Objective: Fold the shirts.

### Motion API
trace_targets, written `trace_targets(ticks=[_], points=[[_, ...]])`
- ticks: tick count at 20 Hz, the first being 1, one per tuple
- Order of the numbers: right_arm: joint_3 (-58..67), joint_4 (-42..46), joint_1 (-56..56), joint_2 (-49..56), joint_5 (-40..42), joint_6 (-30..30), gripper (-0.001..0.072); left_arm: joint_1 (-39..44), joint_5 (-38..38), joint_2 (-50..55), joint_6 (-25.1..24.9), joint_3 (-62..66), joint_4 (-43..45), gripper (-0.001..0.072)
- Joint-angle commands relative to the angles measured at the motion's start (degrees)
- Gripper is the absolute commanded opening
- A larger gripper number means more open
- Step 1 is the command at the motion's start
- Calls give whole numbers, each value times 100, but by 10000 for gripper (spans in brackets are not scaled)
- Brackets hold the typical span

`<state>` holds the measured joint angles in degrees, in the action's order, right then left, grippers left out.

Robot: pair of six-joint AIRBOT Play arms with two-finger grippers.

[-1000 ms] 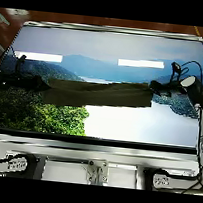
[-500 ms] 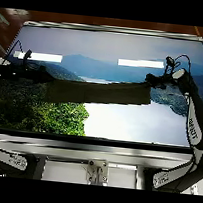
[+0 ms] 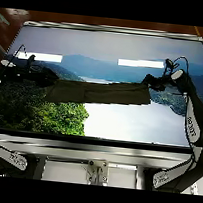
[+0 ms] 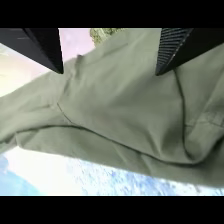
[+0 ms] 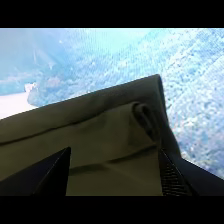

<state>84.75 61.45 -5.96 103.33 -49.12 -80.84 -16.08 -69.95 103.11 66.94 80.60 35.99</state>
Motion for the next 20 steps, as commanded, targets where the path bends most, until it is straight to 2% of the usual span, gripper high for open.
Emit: trace_targets(ticks=[1, 3, 5, 8, 13, 14, 16, 17, 18, 19, 20], points=[[4, 295, -282, -125, -208, -234, 661, -109, -584, 22, 87, 210, -4, 673], [4, 273, -544, -98, -426, -520, 662, -153, -984, 11, 144, 411, -7, 672], [4, -13, -723, 28, -789, -522, 667, -140, -1207, -24, 192, 553, -26, 670], [4, -640, -737, 348, -1169, -55, 670, -129, -1355, -129, 170, 592, -433, 667], [7, -1764, -595, 769, -1174, 365, 663, -90, -1414, -369, -31, 592, -1394, 665], [7, -1808, -570, 769, -1147, 374, 595, -70, -1414, -389, -48, 592, -1486, 664], [7, -1919, -575, 763, -1252, 402, 228, 9, -1412, -387, -79, 590, -1550, 664], [7, -2015, -579, 743, -1381, 527, 91, 63, -1414, -387, -164, 590, -1552, 662], [13, -2068, -592, 697, -1565, 765, 64, 140, -1408, -382, -181, 590, -1550, 660], [17, -2063, -592, 612, -1770, 942, 63, 225, -1405, -374, -203, 590, -1550, 597], [17, -2065, -603, 494, -1965, 1102, 63, 341, -1405, -367, -302, 584, -1550, 364]])
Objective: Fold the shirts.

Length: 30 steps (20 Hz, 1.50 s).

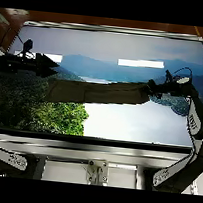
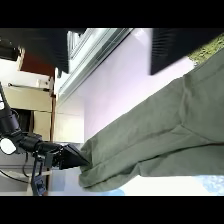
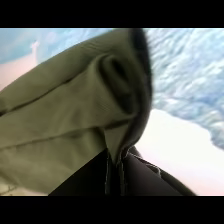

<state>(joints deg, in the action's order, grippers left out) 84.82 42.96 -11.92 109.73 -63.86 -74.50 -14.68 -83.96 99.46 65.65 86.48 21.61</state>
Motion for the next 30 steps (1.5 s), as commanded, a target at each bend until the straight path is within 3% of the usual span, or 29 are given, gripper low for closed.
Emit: trace_targets(ticks=[1, 2, 3, 9, 18, 23, 27, 30], points=[[11, -188, -7, -310, -671, 555, 63, 339, -2, 9, -223, -4, -109, 197], [11, -173, -7, -492, -796, 581, 63, 527, 46, 20, -227, -4, -105, 85], [11, -173, -7, -710, -894, 581, 63, 734, 175, 20, -330, -26, -105, 41], [11, -136, -7, -2090, -1060, 459, 63, 2389, 1598, 22, -391, -623, 133, 40], [11, -127, -7, -3501, -1725, -28, 62, 4511, 4415, 306, 70, -892, 20, 40], [11, -129, -7, -4087, -2238, -264, 63, 5121, 4933, 645, 754, -885, -144, 40], [11, -129, -7, -4457, -2354, -313, 62, 5327, 5359, 726, 719, -885, -428, 41], [11, -111, 35, -4450, -2275, -341, 62, 5018, 5176, 629, 682, -885, -424, 40]])
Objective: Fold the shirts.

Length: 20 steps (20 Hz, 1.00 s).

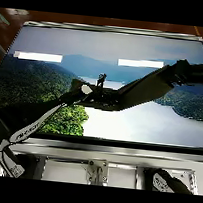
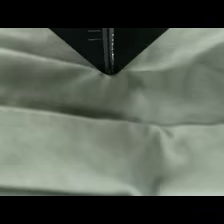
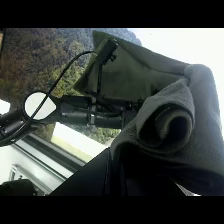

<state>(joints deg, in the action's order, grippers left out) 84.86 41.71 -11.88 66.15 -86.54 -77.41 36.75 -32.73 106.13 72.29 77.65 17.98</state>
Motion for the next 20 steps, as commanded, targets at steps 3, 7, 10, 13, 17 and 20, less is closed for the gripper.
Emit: trace_targets(ticks=[3, 7, 10, 13, 17, 20], points=[[7, 37, 448, 109, 483, 170, 62, -817, -686, -444, -616, -4, -33, 39], [7, 35, 1552, 623, 1558, 417, 63, -1993, -1198, -1537, -713, -4, 737, 39], [7, 35, 2592, 1172, 2715, 560, 63, -2979, -1467, -2465, -713, -4, 859, 39], [7, -87, 3528, 1864, 3936, 549, 62, -3847, -2048, -3333, -719, -4, 861, 39], [7, -708, 4531, 2940, 5206, 551, 62, -4503, -3740, -4065, -885, -7, 861, 40], [7, -1523, 5095, 3670, 6288, 551, 63, -4417, -4750, -4363, -885, -7, 863, 40]])
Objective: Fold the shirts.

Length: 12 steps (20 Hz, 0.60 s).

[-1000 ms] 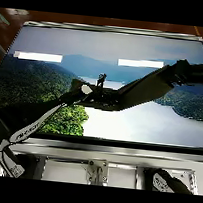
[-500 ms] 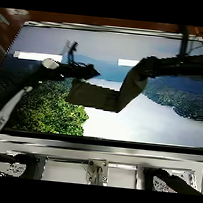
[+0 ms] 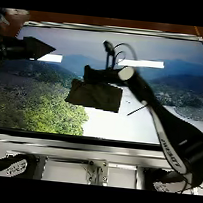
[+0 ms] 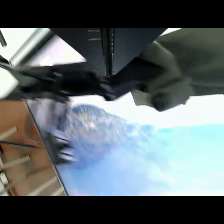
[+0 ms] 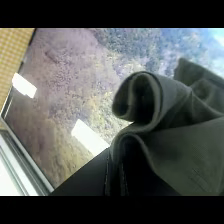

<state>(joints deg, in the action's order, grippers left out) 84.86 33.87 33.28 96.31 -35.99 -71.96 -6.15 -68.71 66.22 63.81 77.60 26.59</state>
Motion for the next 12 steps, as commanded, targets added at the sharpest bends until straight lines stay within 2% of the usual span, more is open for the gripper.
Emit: trace_targets(ticks=[1, 4, 6, 10, 12], points=[[7, -1189, 704, 817, 1563, 7, 63, -31, -1274, -442, -39, -2, 2, 40], [7, -2605, 933, 1078, 2122, 57, 123, 391, -1307, -540, -219, -4, 2, 40], [7, -2594, 929, 1071, 2100, 225, 684, 686, -1290, -511, -317, -4, 2, 40], [7, -2583, 468, 861, 1740, 330, 685, 903, -1281, -501, -317, -15, 2, 40], [7, -2269, -42, 538, 960, 538, 684, 848, -1281, -498, -319, -15, 7, 40]])
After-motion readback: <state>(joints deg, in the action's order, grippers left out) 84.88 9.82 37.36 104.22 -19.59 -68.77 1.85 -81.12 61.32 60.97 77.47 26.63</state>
